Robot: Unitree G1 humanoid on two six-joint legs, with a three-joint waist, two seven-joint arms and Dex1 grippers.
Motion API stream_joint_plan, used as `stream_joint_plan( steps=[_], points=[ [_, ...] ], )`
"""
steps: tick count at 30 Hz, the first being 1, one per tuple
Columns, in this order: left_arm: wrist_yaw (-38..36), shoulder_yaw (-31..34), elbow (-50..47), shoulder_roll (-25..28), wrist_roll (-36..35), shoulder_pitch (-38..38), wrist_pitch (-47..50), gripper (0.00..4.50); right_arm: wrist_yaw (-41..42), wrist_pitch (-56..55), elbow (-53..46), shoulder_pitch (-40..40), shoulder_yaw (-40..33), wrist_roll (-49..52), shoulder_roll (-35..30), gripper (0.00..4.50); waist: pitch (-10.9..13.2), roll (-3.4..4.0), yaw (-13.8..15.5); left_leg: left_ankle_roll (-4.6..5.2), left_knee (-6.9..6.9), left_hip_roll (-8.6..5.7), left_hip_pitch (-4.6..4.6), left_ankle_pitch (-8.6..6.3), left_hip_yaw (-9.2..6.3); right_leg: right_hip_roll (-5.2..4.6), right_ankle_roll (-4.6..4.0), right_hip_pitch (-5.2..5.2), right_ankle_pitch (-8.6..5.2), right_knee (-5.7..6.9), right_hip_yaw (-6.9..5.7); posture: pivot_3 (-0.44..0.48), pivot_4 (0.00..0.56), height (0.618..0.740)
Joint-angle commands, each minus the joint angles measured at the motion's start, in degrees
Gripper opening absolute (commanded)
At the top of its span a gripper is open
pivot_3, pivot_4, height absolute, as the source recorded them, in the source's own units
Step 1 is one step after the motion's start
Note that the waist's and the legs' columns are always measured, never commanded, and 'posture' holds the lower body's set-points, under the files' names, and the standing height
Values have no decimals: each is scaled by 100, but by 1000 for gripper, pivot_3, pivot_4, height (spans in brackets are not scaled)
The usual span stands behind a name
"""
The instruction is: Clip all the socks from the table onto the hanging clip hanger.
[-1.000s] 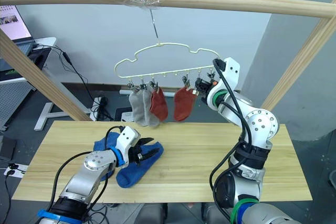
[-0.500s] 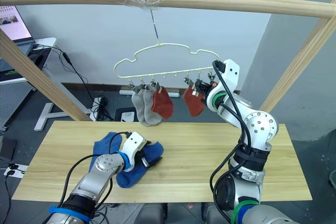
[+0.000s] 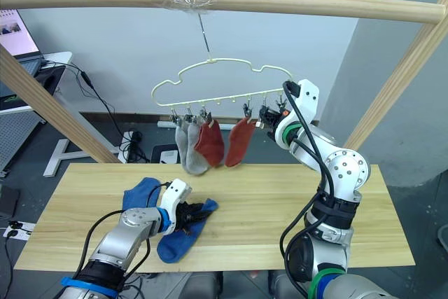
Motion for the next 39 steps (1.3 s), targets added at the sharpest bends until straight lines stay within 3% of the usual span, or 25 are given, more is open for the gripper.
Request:
stream_joint_plan(
  steps=[1, 9, 20, 39],
  points=[
    [-166, 92, -272, -154, -329, 0, -187, 8, -85, -41, -127, 79, -70, -12, -41, 144, 0, 0, 0, 0, 0, 0, -1, 0, -1, 0, 0, 0, 0, 0, -1, 154, 195, 740],
    [-533, 341, -960, -951, -1360, -583, -686, 8, -199, 155, 12, -119, -379, 215, -59, 144, 1, -2, 2, 0, 4, -4, -8, 0, -3, -4, -8, 1, 7, -2, -3, 157, 195, 740],
    [-405, 462, -797, -1602, -1815, -1326, -944, 8, -1196, 683, 195, -507, -1283, 1273, 269, 144, 1, -3, -24, 0, 4, -7, -9, 0, -6, -3, -13, 4, 10, -5, -4, 132, 184, 740],
    [176, 757, -726, -2023, -2323, -1765, -477, 8, -2417, 111, 342, -173, -606, 2981, -22, 144, 1, -3, -66, 0, 3, -7, -13, 0, -8, -3, -12, 3, 9, -7, -6, 135, 183, 740]
  ],
)
